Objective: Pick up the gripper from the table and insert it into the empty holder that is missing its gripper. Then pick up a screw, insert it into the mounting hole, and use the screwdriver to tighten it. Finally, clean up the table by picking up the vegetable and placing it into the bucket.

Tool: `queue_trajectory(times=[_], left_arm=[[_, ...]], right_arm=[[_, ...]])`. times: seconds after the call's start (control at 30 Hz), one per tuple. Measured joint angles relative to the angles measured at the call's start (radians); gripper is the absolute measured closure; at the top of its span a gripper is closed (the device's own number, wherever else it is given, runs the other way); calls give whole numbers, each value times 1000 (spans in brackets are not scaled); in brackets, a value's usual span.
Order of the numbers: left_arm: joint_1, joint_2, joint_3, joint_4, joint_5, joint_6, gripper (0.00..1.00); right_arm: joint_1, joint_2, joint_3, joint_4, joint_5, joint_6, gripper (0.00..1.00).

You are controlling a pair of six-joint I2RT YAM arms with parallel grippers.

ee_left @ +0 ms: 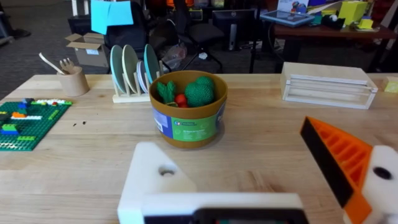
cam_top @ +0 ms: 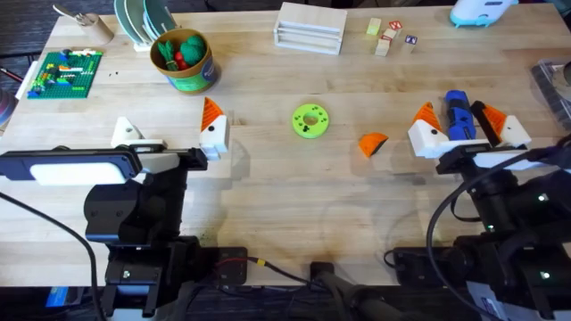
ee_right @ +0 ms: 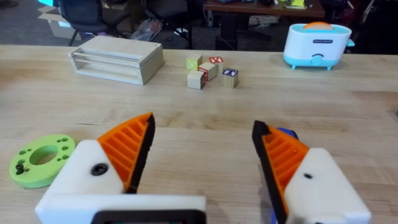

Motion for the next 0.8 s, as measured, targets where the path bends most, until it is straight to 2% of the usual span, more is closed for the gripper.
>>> queue_trajectory(times=[0.43,0.67,0.8], left_arm=[[0,0,0,10,-8,-2,7],[0,0,27,-18,-66,-125,8],[0,20,166,-105,-129,-163,8]], right_arm=[[0,0,1,-8,11,-7,11],[0,0,12,-38,11,2,10],[0,1,55,-134,8,18,10]])
